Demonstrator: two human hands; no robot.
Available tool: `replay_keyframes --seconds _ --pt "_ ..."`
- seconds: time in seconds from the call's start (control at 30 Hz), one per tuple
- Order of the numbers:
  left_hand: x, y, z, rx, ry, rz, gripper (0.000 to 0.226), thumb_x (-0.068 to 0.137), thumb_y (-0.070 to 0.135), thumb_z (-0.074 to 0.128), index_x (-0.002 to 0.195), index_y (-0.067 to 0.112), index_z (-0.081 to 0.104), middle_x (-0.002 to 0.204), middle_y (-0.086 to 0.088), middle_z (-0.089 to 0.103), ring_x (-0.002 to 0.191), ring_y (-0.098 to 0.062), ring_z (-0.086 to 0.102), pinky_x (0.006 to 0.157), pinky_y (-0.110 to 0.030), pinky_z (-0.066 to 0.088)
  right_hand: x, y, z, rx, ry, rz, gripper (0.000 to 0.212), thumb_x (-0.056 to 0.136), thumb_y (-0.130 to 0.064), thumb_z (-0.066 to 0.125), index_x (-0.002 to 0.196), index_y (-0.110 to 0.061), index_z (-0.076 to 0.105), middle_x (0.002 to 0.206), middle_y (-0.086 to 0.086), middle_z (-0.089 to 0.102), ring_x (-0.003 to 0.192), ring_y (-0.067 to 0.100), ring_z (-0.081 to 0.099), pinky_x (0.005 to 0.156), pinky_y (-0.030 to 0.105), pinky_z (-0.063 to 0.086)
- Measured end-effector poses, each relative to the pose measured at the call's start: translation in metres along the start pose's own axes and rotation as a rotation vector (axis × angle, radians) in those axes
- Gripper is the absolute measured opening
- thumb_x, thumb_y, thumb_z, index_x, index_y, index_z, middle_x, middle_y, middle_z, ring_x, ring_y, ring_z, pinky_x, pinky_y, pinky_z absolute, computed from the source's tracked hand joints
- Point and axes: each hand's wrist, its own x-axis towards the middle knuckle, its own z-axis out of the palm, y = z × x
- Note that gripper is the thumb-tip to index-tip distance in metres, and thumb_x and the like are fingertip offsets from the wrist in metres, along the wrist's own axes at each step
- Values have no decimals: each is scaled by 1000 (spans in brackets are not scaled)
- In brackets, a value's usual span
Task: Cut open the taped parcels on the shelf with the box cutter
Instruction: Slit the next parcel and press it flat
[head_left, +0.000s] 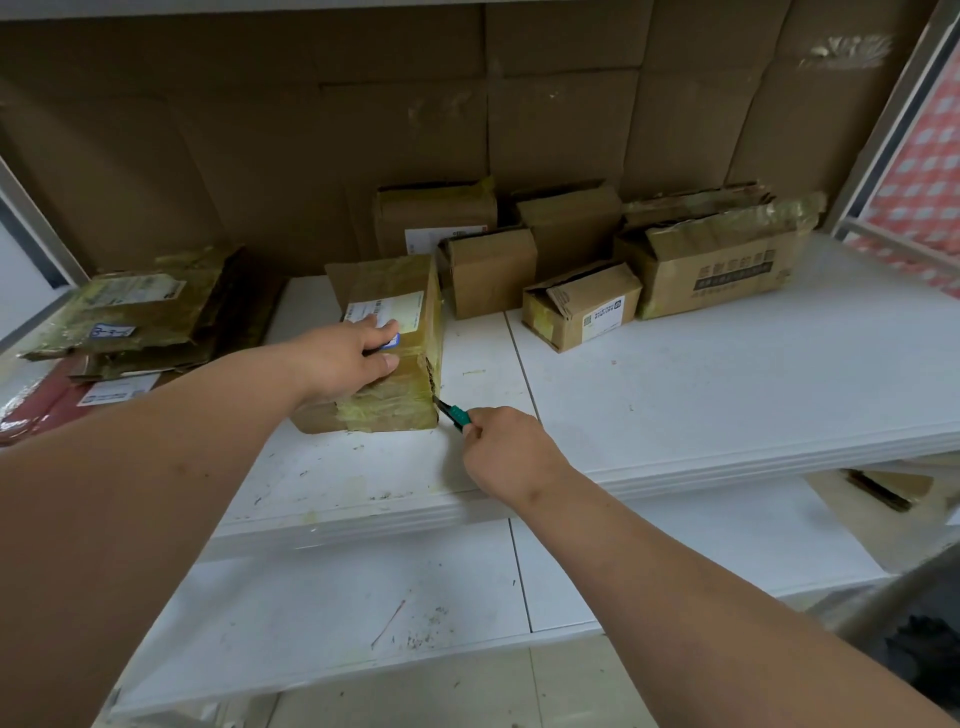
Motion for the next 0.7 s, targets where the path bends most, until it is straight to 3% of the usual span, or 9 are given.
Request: replay_keyframes --seconds 0.2,0.27,0.4,0.47,0.53,0.6,0.7 --pt "1 -6 2 -44 2 -2 57 101 42 46 153 38 23 162 11 11 148 -18 18 115 -31 20 4 -5 -5 -257 -177 107 10 75 -17 42 76 -23 49 79 -4 55 70 15 50 66 31 37" --pt "2 -7 2 -58 -4 -7 59 99 47 47 152 38 25 162 11 12 148 -19 20 115 -34 22 9 -8 -10 -281 -222 118 8 78 -17 43 78 -21 50 81 -3 54 73 18 52 68 33 39" --pt "4 -5 1 -57 35 -23 67 90 65 47 149 36 34 161 9 22 145 -20 28 108 -32 29 20 -5 -23 -177 -304 224 14 89 -12 42 80 -11 51 79 6 56 58 23 56 54 30 42" --pt "8 -1 1 -9 87 -34 72 85 73 46 146 33 42 155 5 35 134 -21 42 95 -29 36 23 5 -35 -4 -258 277 13 92 -11 44 87 -10 56 79 9 57 56 22 55 51 28 43" --pt "10 4 1 68 136 -51 76 80 79 47 139 31 48 141 2 50 109 -18 52 77 -27 42 25 18 -44 37 -155 210 18 95 -15 45 101 -12 61 85 7 59 64 20 55 56 28 46" --pt "13 10 4 168 184 -63 78 75 82 49 132 30 50 128 2 55 98 -16 48 66 -30 42 27 30 -47 -110 -46 126 27 96 -20 41 114 -19 62 92 3 59 77 21 57 69 31 49" --pt "17 15 10 249 233 -65 75 73 82 52 123 27 48 122 0 56 101 -21 51 64 -31 44 29 44 -40 -390 28 113 38 97 -29 40 134 -36 50 99 2 46 85 23 48 80 36 42"
